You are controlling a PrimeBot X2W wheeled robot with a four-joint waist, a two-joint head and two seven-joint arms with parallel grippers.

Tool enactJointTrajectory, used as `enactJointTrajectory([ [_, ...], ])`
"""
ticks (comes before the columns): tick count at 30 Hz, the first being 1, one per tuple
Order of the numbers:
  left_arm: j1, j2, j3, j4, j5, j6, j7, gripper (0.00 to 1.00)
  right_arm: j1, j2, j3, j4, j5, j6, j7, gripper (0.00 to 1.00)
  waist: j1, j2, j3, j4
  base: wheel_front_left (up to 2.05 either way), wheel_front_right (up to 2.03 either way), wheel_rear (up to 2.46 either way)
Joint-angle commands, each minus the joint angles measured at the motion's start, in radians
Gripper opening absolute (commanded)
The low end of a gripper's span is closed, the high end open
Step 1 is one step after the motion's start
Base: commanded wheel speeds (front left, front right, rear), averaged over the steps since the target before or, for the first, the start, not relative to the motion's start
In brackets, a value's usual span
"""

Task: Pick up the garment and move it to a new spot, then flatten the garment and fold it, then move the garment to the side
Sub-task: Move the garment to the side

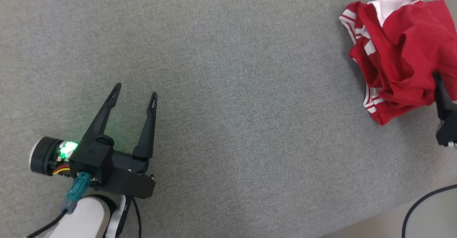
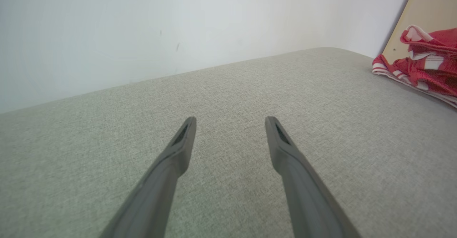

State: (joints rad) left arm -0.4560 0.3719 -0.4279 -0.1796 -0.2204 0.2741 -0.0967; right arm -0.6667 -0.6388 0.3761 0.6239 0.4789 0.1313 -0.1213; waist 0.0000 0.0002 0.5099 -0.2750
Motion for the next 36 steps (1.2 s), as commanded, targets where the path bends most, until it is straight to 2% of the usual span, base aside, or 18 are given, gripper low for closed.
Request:
enactJointTrajectory([
  [1, 0.01, -0.001, 0.002, 0.004, -0.012, 0.003, -0.009, 1.0, 0.017, 0.001, -0.006, 0.021, 0.011, -0.001, -0.01, 1.0, 0.0, -0.0002, -0.016, 0.006, 0.0, 0.0, 0.0],
  [5, 0.03, -0.007, 0.005, 0.019, -0.023, 0.009, -0.024, 1.0, 0.061, 0.007, -0.046, 0.051, 0.046, -0.001, -0.052, 1.0, 0.0, -0.0002, -0.058, 0.013, 0.0, 0.0, 0.0],
  [9, 0.052, -0.009, 0.013, 0.033, -0.037, 0.014, -0.04, 1.0, 0.117, 0.023, -0.118, 0.002, 0.062, -0.001, -0.105, 1.0, 0.0, -0.0002, -0.102, 0.021, 0.0, 0.0, 0.0],
  [13, 0.079, -0.01, 0.025, 0.037, -0.053, 0.028, -0.053, 1.0, 0.186, 0.064, -0.213, -0.121, 0.033, -0.001, -0.134, 1.0, 0.0, -0.0002, -0.146, 0.029, 0.0, 0.0, 0.0],
  [16, 0.099, -0.011, 0.035, 0.04, -0.066, 0.036, -0.064, 1.0, 0.242, 0.133, -0.29, -0.253, -0.024, -0.001, -0.139, 1.0, 0.0, -0.0002, -0.177, 0.041, 0.0, 0.0, 0.0],
  [18, 0.104, -0.011, 0.038, 0.041, -0.07, 0.039, -0.065, 1.0, 0.262, 0.154, -0.309, -0.298, -0.048, -0.001, -0.14, 1.0, 0.0, -0.0002, -0.185, 0.047, 0.0, 0.0, 0.0],
  [20, 0.114, -0.011, 0.043, 0.046, -0.08, 0.043, -0.072, 1.0, 0.298, 0.209, -0.35, -0.388, -0.097, -0.001, -0.134, 1.0, 0.0, -0.0002, -0.204, 0.062, 0.0, 0.0, 0.0],
  [22, 0.122, -0.013, 0.049, 0.05, -0.082, 0.045, -0.078, 1.0, 0.329, 0.268, -0.352, -0.477, -0.133, -0.001, -0.113, 1.0, 0.0, -0.0002, -0.222, 0.08, 0.0, 0.0, 0.0],
  [23, 0.134, -0.013, 0.058, 0.054, -0.093, 0.05, -0.084, 1.0, 0.357, 0.319, -0.353, -0.551, -0.171, -0.001, -0.087, 1.0, 0.0, -0.0002, -0.24, 0.098, 0.0, 0.0, 0.0],
  [28, 0.164, -0.024, 0.073, 0.068, -0.122, 0.054, -0.105, 1.0, 0.414, 0.427, -0.297, -0.678, -0.236, -0.001, -0.03, 1.0, 0.0, -0.0002, -0.287, 0.151, 0.0, 0.0, 0.0],
  [33, 0.202, -0.034, 0.088, 0.084, -0.142, 0.069, -0.126, 1.0, 0.474, 0.484, -0.25, -0.726, -0.293, -0.001, -0.001, 1.0, 0.0, -0.0002, -0.333, 0.214, 0.0, 0.0, 0.0],
  [36, 0.22, -0.034, 0.095, 0.095, -0.144, 0.07, -0.136, 1.0, 0.5, 0.495, -0.245, -0.733, -0.321, -0.001, 0.002, 1.0, 0.0, -0.0002, -0.354, 0.236, 0.0, 0.0, 0.0],
])
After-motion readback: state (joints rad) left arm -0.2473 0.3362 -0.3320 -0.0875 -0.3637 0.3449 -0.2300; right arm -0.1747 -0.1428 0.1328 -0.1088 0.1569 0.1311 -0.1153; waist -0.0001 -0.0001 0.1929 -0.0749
